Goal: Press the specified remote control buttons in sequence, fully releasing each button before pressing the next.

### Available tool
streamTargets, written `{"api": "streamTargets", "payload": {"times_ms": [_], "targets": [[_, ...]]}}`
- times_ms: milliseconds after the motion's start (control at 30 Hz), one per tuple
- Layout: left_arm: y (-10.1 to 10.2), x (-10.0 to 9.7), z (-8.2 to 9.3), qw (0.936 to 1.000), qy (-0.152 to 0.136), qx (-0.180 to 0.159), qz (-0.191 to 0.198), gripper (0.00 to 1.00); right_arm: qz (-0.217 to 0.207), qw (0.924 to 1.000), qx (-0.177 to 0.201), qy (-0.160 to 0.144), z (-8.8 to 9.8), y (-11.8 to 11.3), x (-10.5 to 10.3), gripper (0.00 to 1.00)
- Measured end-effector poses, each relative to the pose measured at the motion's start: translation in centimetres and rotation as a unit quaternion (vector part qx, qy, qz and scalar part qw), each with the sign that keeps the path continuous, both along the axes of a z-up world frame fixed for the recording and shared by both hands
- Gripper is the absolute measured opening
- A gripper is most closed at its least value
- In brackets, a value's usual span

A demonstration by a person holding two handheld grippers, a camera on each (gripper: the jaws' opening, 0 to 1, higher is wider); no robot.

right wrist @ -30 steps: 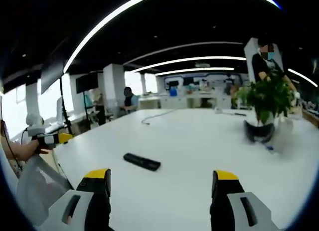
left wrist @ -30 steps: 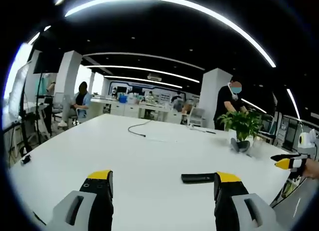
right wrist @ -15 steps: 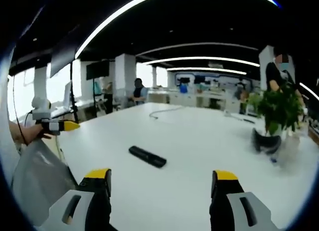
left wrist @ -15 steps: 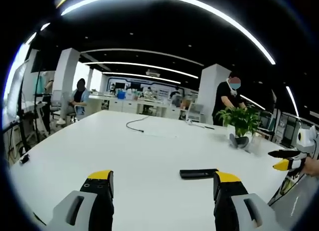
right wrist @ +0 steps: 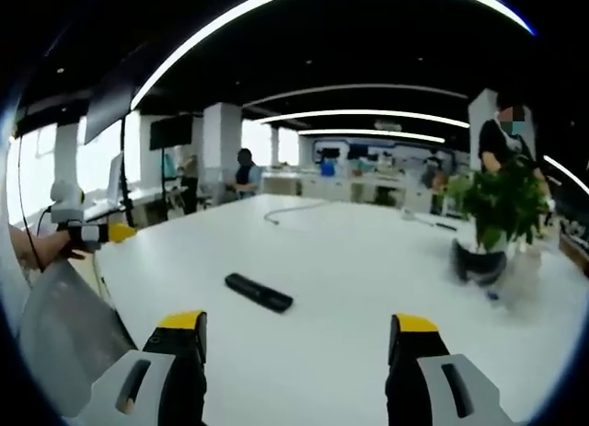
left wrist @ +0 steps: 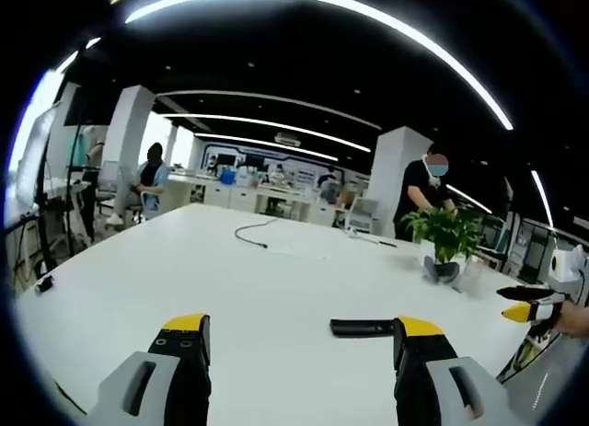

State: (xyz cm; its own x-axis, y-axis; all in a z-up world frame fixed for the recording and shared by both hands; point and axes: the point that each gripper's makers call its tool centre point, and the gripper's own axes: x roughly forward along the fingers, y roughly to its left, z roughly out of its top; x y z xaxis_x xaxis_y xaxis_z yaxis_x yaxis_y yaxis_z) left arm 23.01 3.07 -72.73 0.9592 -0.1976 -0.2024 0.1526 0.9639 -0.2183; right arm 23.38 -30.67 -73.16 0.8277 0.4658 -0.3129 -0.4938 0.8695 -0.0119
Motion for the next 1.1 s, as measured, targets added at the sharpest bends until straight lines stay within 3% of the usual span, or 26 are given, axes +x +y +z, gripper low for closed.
{"api": "streamTargets", "payload": {"times_ms": [1100], "targets": [[-0.57,-0.24,-0.68,0.9997,0.016,0.013,-0.017,0.81,0.004,0.9999,-0.008,0.011,-0.59,0.07,-0.22,0.78]]}}
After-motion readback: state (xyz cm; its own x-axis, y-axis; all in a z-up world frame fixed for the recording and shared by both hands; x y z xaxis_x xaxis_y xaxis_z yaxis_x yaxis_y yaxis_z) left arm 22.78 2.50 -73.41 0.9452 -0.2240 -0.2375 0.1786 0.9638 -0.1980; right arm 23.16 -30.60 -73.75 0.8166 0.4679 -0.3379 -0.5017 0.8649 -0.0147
